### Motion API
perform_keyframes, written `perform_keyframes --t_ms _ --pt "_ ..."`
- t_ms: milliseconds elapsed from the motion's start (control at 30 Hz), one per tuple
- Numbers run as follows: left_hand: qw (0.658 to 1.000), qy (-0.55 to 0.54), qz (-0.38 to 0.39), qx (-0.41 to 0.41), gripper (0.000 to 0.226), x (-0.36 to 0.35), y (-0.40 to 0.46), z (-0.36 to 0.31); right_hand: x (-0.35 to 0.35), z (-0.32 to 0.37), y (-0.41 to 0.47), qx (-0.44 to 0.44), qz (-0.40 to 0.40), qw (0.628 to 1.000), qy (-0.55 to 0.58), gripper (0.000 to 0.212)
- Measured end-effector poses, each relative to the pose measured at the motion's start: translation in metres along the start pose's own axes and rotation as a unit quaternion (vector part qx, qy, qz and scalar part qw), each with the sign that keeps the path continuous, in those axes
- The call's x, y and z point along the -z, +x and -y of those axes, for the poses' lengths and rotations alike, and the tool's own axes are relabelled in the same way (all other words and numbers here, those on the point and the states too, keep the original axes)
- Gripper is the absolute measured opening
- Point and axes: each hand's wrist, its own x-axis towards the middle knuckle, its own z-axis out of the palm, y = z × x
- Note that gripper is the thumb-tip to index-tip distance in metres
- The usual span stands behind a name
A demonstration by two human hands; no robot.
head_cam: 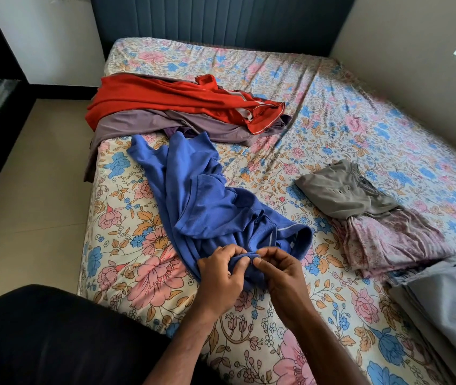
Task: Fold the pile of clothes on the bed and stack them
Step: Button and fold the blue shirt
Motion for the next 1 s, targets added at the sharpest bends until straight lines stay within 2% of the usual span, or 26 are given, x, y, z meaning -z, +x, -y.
perform_keyframes --t_ms 100,167,300,367,533,633,833,1000 --pt "0.999 -0.039 -0.014 0.015 0.011 -0.001 0.0 -0.003 0.003 0.0 0.002 -0.01 0.016 0.999 0.031 0.028" --pt "0.997 -0.051 -0.052 -0.008 0.005 0.0 0.0 -0.006 0.004 0.0 0.004 -0.014 0.036 0.999 0.039 0.029" --pt "0.984 0.069 -0.137 -0.089 0.008 0.002 0.002 0.0 0.004 0.0 0.003 -0.012 0.045 0.999 0.012 0.042" --pt "0.976 0.12 -0.154 -0.098 0.007 0.002 0.002 0.003 0.001 0.001 0.003 -0.003 0.045 0.999 0.013 0.033" --pt "0.978 0.139 -0.13 -0.085 0.025 0.003 -0.003 0.003 -0.006 0.004 0.002 0.016 0.02 0.998 -0.056 0.023" --pt "0.977 0.143 -0.141 -0.071 0.028 0.005 -0.001 0.003 -0.008 0.003 0.003 0.017 0.017 0.994 -0.109 0.021" --pt "0.961 0.224 -0.141 -0.077 0.028 0.0 -0.004 0.001 -0.014 -0.001 0.006 0.048 0.022 0.982 -0.184 0.02" --pt "0.951 0.272 -0.119 -0.092 0.031 -0.004 -0.006 0.001 -0.024 -0.005 0.002 0.082 -0.052 0.971 -0.217 0.026"
